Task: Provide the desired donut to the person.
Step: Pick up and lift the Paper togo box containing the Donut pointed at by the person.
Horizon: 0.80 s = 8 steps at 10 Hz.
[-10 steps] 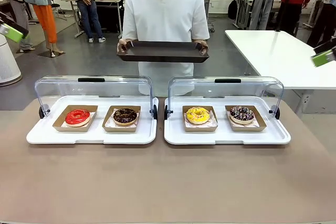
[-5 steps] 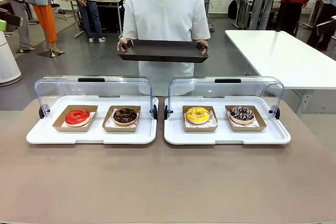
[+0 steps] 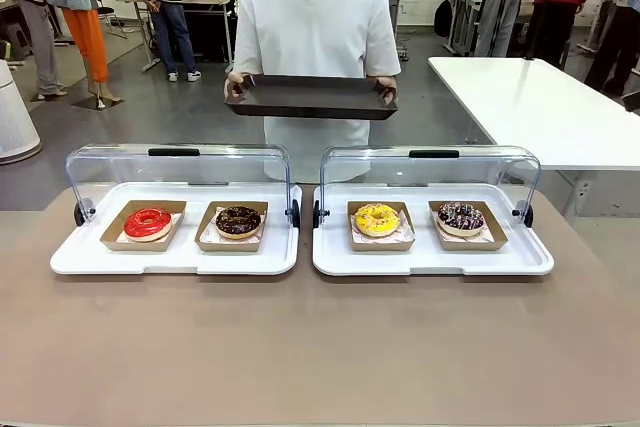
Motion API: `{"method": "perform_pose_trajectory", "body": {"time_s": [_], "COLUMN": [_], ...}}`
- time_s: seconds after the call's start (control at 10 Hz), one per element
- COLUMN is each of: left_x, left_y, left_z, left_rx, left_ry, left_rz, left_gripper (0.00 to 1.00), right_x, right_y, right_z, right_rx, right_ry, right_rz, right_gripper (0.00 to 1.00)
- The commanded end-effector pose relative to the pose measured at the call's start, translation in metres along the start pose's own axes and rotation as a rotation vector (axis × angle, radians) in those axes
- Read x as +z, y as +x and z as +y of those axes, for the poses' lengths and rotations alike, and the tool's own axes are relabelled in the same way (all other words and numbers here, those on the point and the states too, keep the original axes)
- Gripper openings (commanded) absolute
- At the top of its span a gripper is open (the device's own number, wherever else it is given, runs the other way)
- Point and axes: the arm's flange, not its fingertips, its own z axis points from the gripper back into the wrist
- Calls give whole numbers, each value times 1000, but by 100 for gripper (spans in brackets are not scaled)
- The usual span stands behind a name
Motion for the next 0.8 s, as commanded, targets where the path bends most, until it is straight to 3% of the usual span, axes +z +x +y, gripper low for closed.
{"method": "perform_pose_trajectory", "body": {"time_s": [0.0, 0.4, 0.6, 0.7], "left_x": [1, 0, -5, -3], "left_y": [-15, -31, -33, -30], "left_z": [3, 4, -2, 5], "left_rx": [-16, -6, 7, 20], "left_ry": [-42, -60, -84, -57], "left_rz": [29, 88, 164, 91], "left_gripper": [100, 100, 100, 100], "right_x": [-6, -8, -13, -5], "right_y": [-7, -10, -7, -6], "right_z": [9, 11, 18, 6], "right_rx": [9, 13, 60, -6], "right_ry": [-16, -4, 27, -4], "right_rz": [-13, 0, 35, 17], "right_gripper": [100, 100, 100, 100]}}
